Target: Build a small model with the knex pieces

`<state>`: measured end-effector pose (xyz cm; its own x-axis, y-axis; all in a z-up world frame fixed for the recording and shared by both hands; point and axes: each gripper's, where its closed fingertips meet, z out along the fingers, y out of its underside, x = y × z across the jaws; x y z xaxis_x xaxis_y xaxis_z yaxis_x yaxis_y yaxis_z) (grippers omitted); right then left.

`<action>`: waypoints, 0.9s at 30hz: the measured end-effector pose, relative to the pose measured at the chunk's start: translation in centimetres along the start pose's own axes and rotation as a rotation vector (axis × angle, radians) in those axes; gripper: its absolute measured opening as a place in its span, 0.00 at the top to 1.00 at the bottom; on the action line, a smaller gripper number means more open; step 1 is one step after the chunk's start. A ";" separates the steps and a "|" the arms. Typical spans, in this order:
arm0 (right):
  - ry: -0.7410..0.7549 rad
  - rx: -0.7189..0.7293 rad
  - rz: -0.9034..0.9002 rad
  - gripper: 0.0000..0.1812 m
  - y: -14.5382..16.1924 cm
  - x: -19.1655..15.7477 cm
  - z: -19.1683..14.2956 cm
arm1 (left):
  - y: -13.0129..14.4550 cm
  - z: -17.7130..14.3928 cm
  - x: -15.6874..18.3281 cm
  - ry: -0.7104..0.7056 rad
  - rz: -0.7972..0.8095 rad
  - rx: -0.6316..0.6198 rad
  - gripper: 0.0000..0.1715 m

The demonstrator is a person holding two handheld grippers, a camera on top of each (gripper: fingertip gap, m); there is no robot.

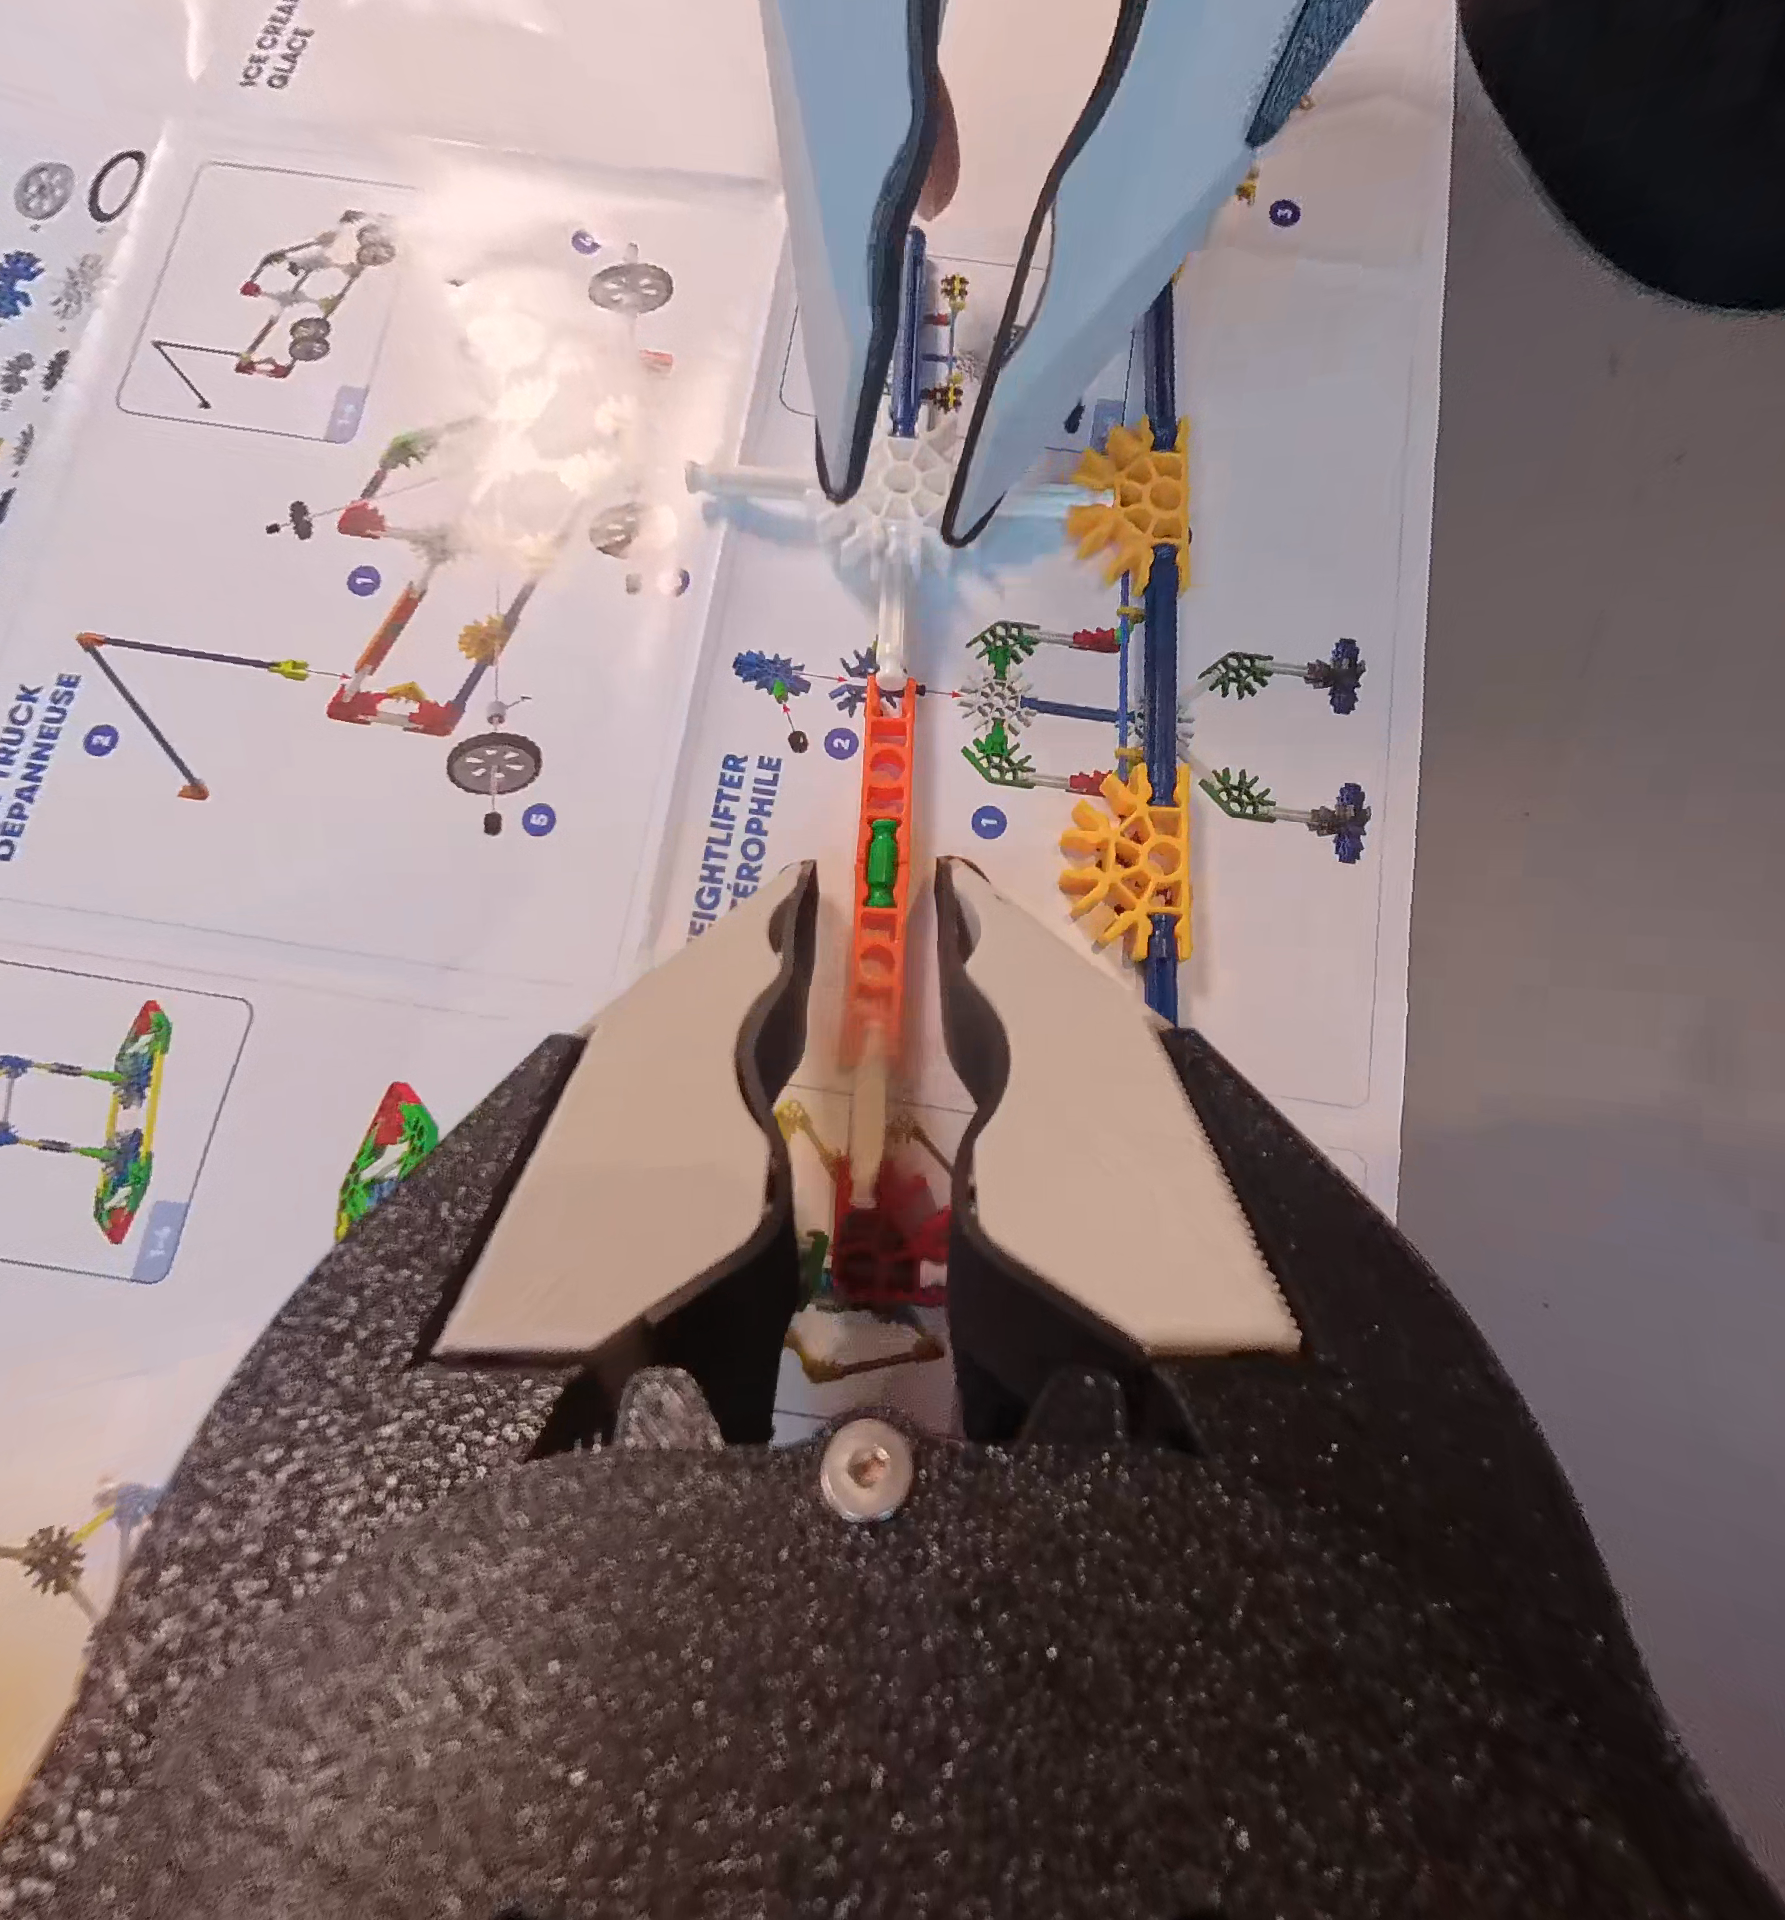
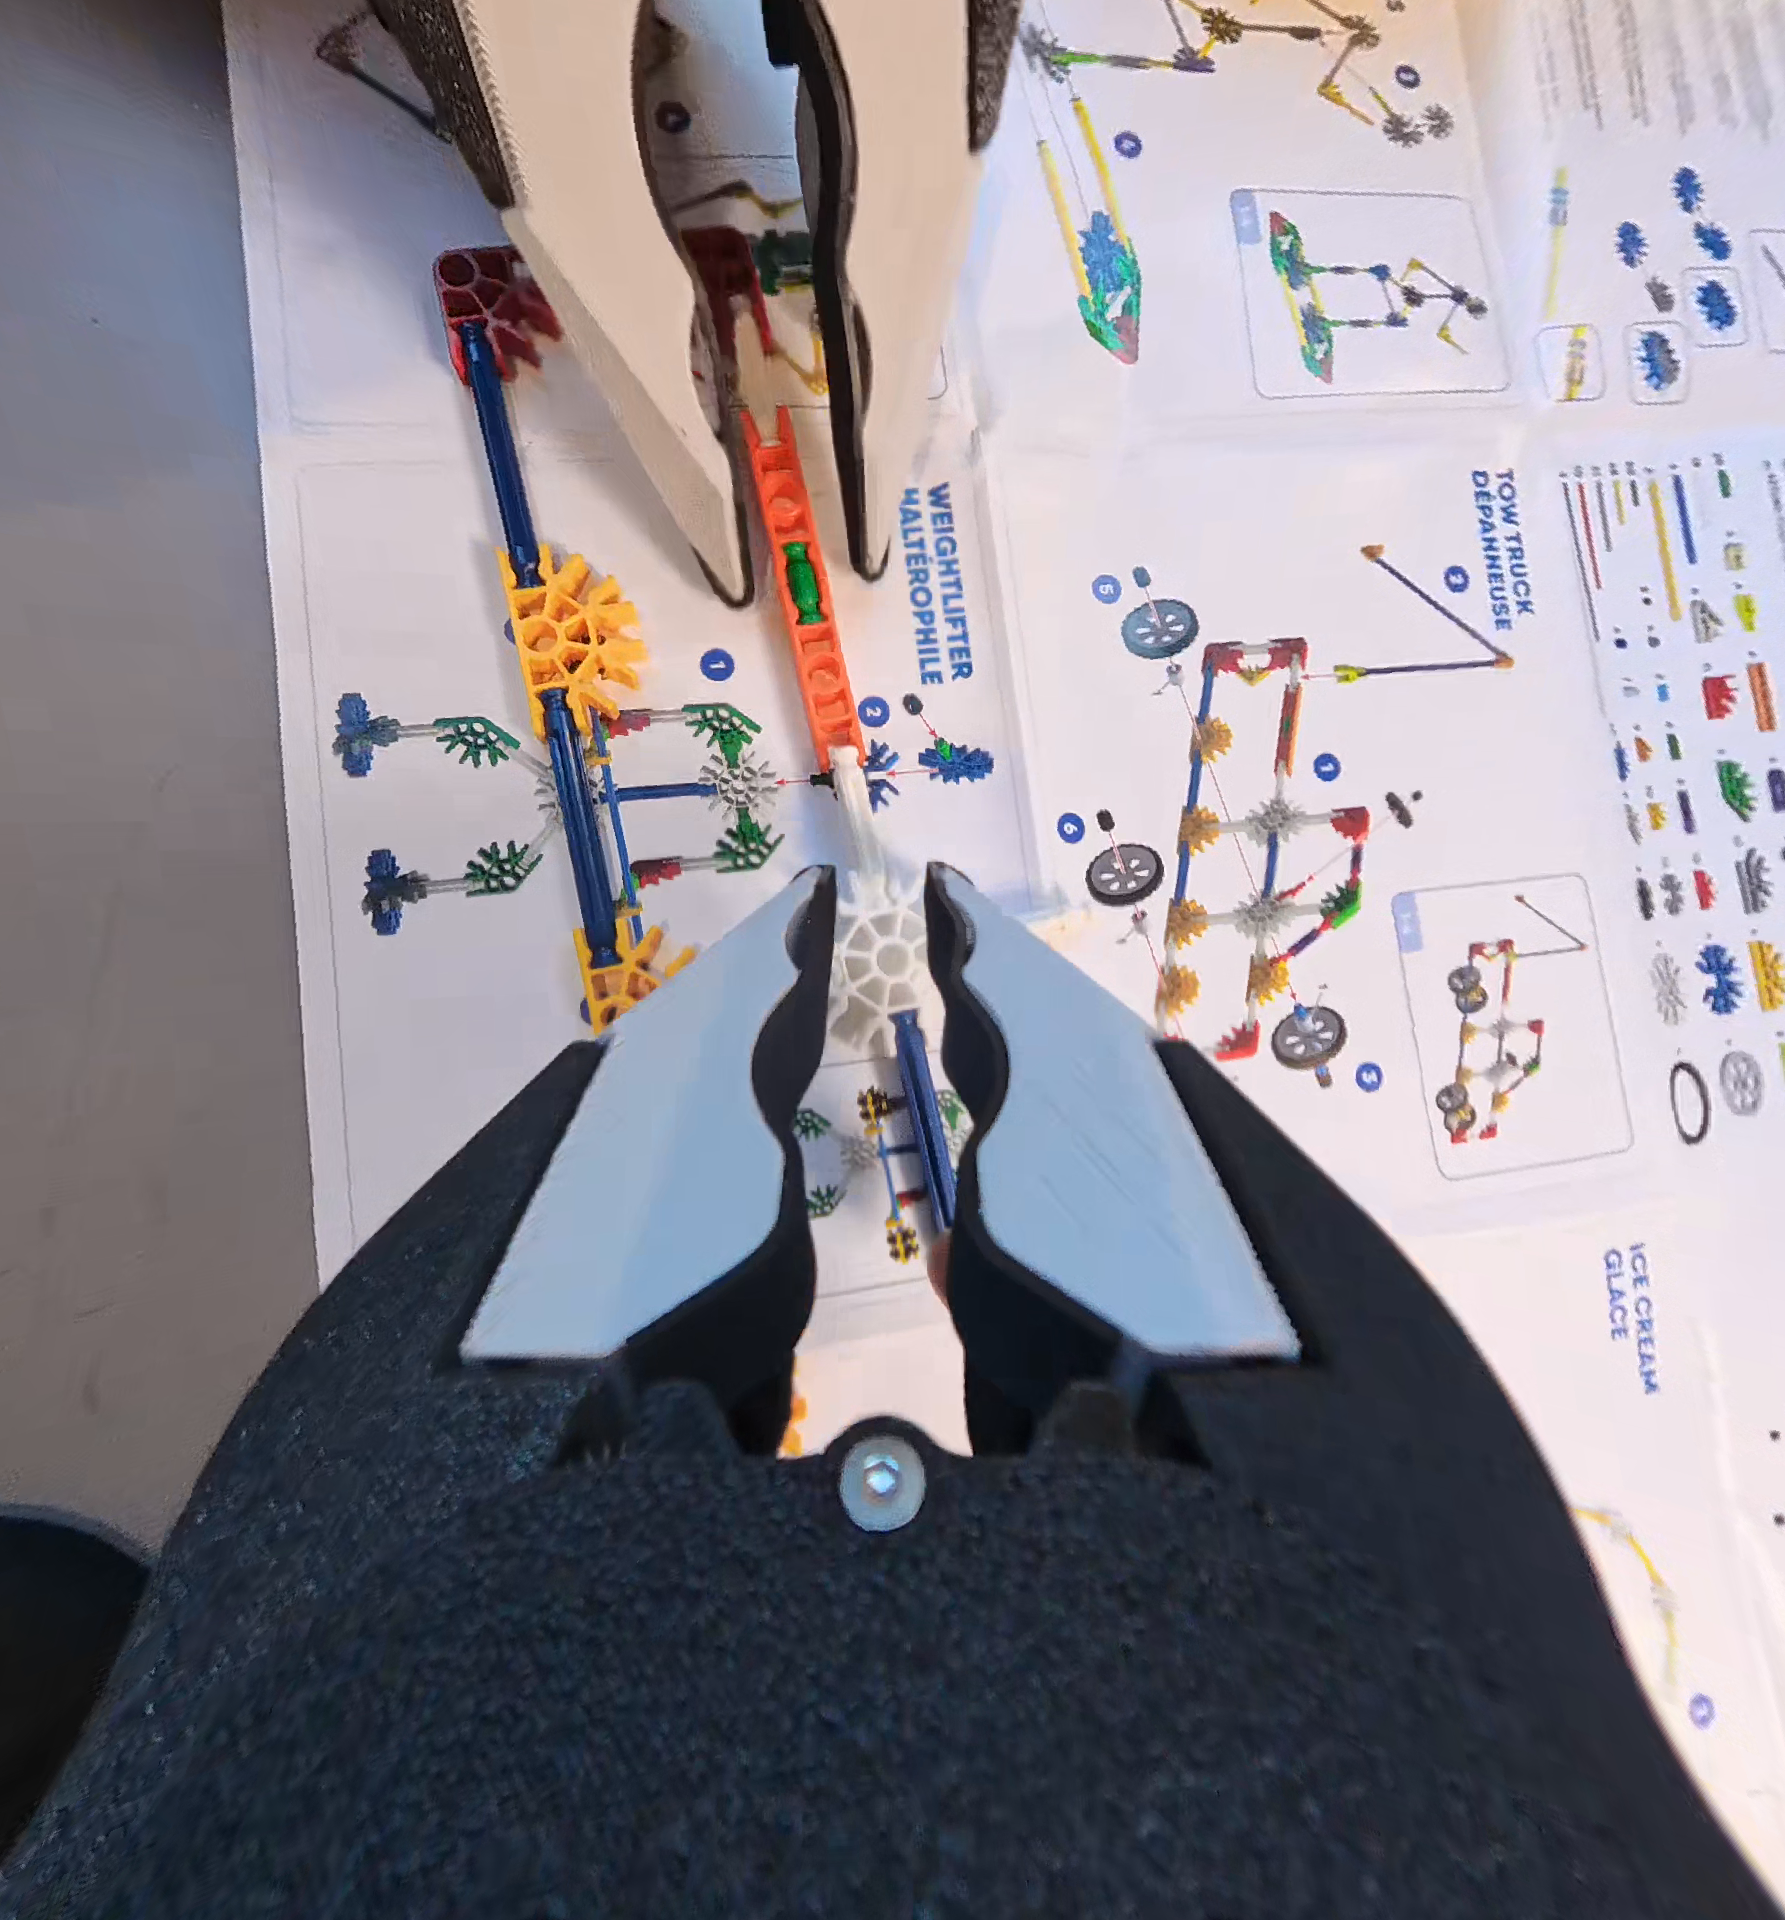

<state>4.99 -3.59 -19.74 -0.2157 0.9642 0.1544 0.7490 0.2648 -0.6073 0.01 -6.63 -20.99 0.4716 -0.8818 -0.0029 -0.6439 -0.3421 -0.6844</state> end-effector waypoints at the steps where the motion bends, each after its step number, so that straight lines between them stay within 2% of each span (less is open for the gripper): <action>1: -0.006 -0.016 -0.016 0.91 -0.1 0.0 0.3 | -0.1 0.2 0.0 0.002 -0.003 -0.001 0.89; 4: -0.026 -0.065 -0.049 0.96 -0.1 0.0 1.0 | -0.2 0.4 -0.1 -0.014 0.019 -0.011 0.95; 9: -0.058 -0.095 -0.050 0.98 -0.3 -0.2 1.3 | -0.2 0.5 -0.2 -0.012 -0.001 -0.009 0.95; 27: -0.033 -0.050 0.045 0.99 -0.9 -0.1 1.4 | -0.2 0.5 -0.2 -0.025 -0.015 -0.011 0.95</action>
<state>3.42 -3.94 -20.30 -0.2009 0.9743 0.1014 0.7886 0.2223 -0.5733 0.38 -6.21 -21.18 0.4964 -0.8680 -0.0108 -0.6428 -0.3593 -0.6765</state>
